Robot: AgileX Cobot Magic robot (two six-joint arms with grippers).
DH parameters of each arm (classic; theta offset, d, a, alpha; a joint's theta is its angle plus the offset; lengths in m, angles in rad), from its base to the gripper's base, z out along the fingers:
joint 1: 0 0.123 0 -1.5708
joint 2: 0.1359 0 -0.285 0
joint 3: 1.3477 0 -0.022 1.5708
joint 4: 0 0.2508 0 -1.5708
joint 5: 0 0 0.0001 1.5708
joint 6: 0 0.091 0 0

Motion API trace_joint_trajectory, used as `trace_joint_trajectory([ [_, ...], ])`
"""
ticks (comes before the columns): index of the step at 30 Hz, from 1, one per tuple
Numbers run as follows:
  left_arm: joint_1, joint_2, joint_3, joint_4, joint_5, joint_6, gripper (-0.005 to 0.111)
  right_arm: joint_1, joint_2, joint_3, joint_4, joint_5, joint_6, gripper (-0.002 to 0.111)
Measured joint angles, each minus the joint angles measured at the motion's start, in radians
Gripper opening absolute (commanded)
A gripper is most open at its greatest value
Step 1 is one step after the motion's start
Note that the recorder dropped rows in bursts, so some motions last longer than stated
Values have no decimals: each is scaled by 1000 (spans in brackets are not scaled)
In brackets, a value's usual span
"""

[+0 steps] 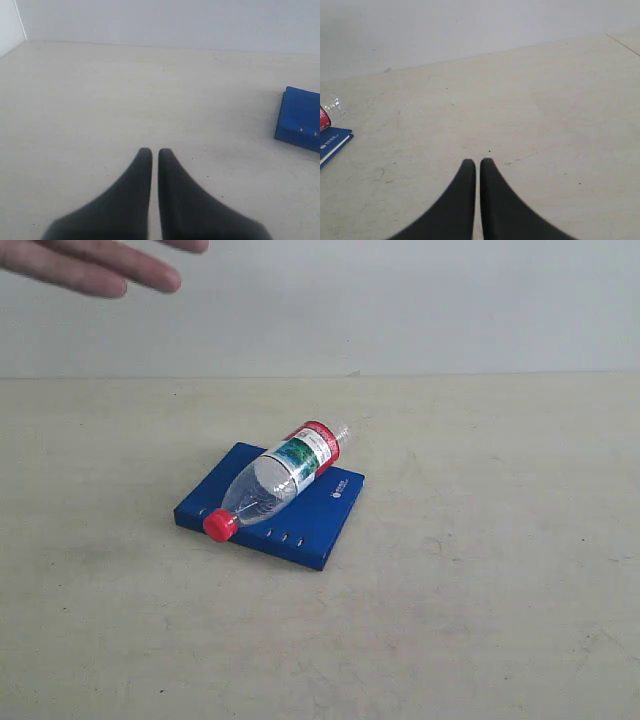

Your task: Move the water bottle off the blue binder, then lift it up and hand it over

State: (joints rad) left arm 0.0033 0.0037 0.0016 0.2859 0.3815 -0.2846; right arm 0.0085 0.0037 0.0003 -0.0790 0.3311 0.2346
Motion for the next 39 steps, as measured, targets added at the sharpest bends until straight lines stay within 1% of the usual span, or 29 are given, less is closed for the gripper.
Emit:
trace_joint_trajectory([
  [5,0,0,0,0,0,0,4,0,0,0,-24,0,-33,1],
  [9,0,0,0,0,0,0,4,0,0,0,-113,-4,-89,1],
  [12,0,0,0,0,0,0,4,0,0,0,-193,-36,-175,1],
  [15,0,0,0,0,0,0,4,0,0,0,-183,-179,-177,1],
  [20,0,0,0,0,0,0,4,0,0,0,-61,-518,-20,1],
  [22,0,0,0,0,0,0,4,0,0,0,-47,-637,4,1],
  [27,0,0,0,0,0,0,4,0,0,0,-38,-868,47,1],
  [30,0,0,0,0,0,0,4,0,-2,0,-36,-1003,171,1],
  [32,0,0,0,0,0,0,4,0,-2,0,-46,-1021,322,1],
  [33,0,0,0,0,0,0,4,0,-2,0,-83,-994,419,1],
  [35,0,0,0,0,0,0,4,0,-2,-20,-275,-909,617,1],
  [37,0,0,0,0,0,0,4,0,31,-61,-627,-901,868,1],
  [39,0,0,0,0,0,0,4,0,121,-120,-946,-987,1049,1],
])
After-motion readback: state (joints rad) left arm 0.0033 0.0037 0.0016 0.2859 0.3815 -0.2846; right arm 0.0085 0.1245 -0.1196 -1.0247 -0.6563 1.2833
